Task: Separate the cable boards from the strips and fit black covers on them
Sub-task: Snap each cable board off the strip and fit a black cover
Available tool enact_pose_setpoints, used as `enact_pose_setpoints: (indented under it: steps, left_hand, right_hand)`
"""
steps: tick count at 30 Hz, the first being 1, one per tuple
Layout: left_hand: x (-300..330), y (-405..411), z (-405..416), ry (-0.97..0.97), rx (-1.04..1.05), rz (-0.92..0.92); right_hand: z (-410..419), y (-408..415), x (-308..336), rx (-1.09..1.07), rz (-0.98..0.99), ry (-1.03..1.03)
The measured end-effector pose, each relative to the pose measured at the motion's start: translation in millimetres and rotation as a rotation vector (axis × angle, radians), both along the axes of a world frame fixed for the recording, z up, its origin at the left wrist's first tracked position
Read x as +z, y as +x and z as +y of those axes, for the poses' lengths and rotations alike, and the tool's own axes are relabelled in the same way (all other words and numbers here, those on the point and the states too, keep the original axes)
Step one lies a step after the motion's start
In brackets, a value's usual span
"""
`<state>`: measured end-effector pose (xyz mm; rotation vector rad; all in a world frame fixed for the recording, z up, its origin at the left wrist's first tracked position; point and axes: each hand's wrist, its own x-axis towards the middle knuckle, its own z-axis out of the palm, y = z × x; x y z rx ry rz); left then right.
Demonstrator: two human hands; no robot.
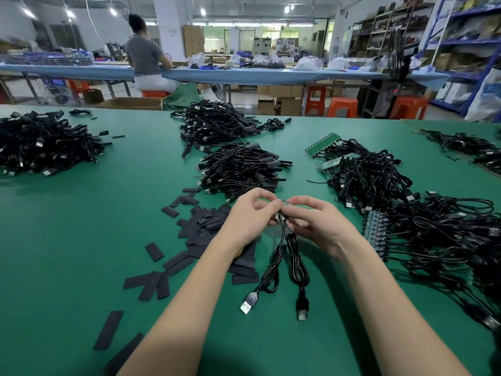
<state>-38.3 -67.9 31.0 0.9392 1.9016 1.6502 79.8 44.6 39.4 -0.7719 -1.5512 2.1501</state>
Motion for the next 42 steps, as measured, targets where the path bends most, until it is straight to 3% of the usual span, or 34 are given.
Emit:
enact_pose_setpoints:
  steps: [2,5,15,21,23,26,27,28,31,32,38,39,42]
  left_hand:
    - [4,3,-3,0.095,-0.051,-0.232]
    - [6,5,-8,0.134,-0.097,-0.433]
    - [5,8,-13,0.214,-0.199,-0.72]
    - [5,13,-12,0.299,-0.208,-0.944]
    - [5,14,-13,0.202,-0.174,-0.673]
    - [7,11,-16,-0.122,0.037,0.192]
    - [9,10,-16,-0.142,0.09,0.336]
    - [12,8,-16,-0.121,0.092,0.352]
    - [26,6,-20,0.092,-0.164,-0.197]
    - [28,6,-23,0.137,-0.219,-0.307]
    - [31,-10,-39,0.142,-0.127,-0.347]
    - [32,-14,-40,0.148,-0.101,-0.377]
    - [33,-23,-44,0.177,-0.06,-0.478]
  right_hand:
    - [1,3,2,0.019,0.042,-0.108]
    - [-2,3,2,0.027,0.046,-0.154]
    - [-9,3,2,0.071,0.04,-0.376]
    - [-12,8,8,0.084,0.145,-0.511]
    - [-8,12,14,0.063,0.108,-0.414]
    - [0,17,28,0.053,0.029,-0.141]
    - [1,18,33,0.048,-0.01,-0.035]
    - [2,18,37,0.036,-0.035,0.043]
    - [-3,11,43,0.0,0.042,0.058]
    - [-7,7,44,-0.005,0.08,0.035]
    - [-23,-10,31,0.003,0.129,0.041]
    - [-24,-11,26,-0.004,0.057,0.178]
    - [-26,-16,7,0.172,-0.333,0.896]
